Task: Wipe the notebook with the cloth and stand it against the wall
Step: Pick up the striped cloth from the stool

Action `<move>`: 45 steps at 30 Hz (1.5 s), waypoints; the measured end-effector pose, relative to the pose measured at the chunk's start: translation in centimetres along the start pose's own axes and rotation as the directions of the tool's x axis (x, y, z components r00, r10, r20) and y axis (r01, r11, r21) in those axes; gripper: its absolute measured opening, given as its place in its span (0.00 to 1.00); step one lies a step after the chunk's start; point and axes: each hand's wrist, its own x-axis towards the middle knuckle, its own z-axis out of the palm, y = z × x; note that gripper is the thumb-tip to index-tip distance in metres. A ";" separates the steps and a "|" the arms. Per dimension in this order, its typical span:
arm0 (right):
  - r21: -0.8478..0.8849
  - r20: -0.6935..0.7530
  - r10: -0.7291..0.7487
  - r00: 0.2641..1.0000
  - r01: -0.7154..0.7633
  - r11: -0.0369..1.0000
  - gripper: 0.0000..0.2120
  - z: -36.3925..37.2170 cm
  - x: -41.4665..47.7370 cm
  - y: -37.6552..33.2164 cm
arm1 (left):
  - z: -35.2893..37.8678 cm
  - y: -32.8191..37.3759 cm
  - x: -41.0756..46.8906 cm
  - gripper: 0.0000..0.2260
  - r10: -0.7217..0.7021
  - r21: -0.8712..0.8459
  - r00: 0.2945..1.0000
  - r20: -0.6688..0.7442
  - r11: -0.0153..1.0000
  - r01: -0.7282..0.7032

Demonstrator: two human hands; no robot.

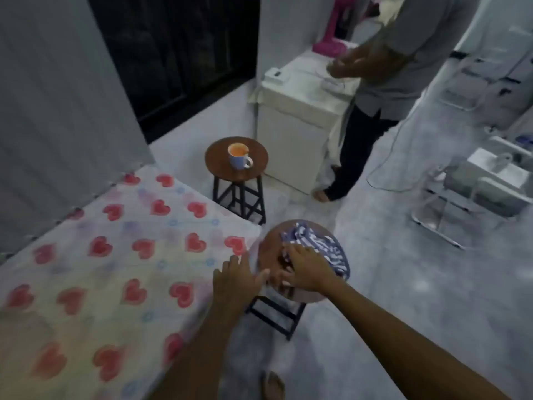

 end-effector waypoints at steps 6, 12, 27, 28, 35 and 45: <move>0.062 -0.007 0.174 0.985 -0.173 0.983 0.48 1.7 2.7 8.0 | 4.4 4.8 4.8 0.36 -0.013 -0.046 0.997 0.076 0.999 0.016; 0.217 0.057 0.259 0.964 -0.266 0.939 0.50 4.2 5.7 11.0 | 6.5 6.6 6.6 0.32 -0.039 -0.006 0.990 0.134 0.999 0.040; 0.106 0.078 0.284 0.956 -0.291 0.951 0.34 8.8 5.9 9.3 | 7.7 6.7 7.2 0.37 -0.085 0.035 0.983 0.161 0.996 0.080; 0.101 0.076 0.285 0.956 -0.291 0.951 0.32 9.0 5.5 9.1 | 7.7 6.7 6.9 0.37 -0.084 0.032 0.982 0.166 0.996 0.080; 0.190 -0.013 0.243 0.970 -0.237 0.953 0.20 9.4 2.3 7.7 | 7.5 6.4 4.1 0.37 -0.085 -0.009 0.975 0.207 0.996 0.089; 0.431 -0.370 -0.027 0.929 0.198 0.880 0.13 0.0 -1.2 -5.4 | -3.3 -3.8 -3.9 0.37 -0.246 -0.078 0.969 -0.034 0.967 0.243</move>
